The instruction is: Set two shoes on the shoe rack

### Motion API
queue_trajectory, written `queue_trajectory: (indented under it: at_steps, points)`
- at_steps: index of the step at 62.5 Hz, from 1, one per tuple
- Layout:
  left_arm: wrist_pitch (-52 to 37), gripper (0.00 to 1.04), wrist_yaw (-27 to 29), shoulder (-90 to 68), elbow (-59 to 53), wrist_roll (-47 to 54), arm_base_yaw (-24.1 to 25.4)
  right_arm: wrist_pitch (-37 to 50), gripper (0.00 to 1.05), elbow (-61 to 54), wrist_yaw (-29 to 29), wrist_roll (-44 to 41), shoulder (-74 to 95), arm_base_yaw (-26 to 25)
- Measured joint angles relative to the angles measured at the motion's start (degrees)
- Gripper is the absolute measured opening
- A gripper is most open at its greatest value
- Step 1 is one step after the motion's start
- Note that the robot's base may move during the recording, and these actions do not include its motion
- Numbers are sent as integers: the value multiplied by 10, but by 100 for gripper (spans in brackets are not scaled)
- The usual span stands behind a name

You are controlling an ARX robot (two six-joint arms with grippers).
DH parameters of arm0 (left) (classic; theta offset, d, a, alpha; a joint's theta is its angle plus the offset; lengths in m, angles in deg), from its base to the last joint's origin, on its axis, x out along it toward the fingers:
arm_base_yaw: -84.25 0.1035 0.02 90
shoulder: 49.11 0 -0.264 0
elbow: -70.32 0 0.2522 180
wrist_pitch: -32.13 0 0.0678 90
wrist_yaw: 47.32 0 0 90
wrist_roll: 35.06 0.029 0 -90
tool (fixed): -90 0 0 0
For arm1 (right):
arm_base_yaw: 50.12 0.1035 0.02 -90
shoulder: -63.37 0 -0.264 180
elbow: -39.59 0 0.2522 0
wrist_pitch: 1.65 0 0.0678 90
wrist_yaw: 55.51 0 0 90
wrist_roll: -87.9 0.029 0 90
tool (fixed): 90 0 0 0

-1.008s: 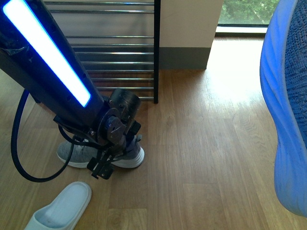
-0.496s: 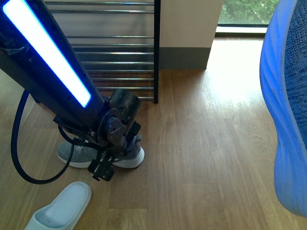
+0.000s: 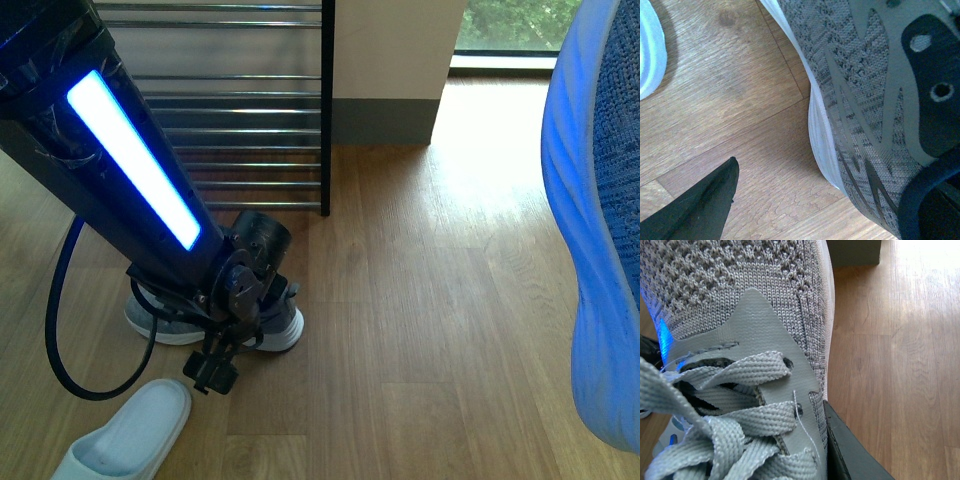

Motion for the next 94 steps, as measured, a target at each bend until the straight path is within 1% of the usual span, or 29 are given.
queue_trajectory:
  at_steps: [27, 50, 67, 94]
  points:
    - [-15, 95, -2, 76, -80, -15, -14, 0, 2, 0, 0, 0, 0, 0]
    - [-32, 95, -7, 88, -129, -17, -2, 0, 2, 0, 0, 0, 0, 0]
    - [-21, 95, -6, 70, -97, -6, 20, 0, 2, 0, 0, 0, 0, 0]
    - [27, 95, -11, 2, -13, 3, 9, 0, 2, 0, 0, 0, 0, 0]
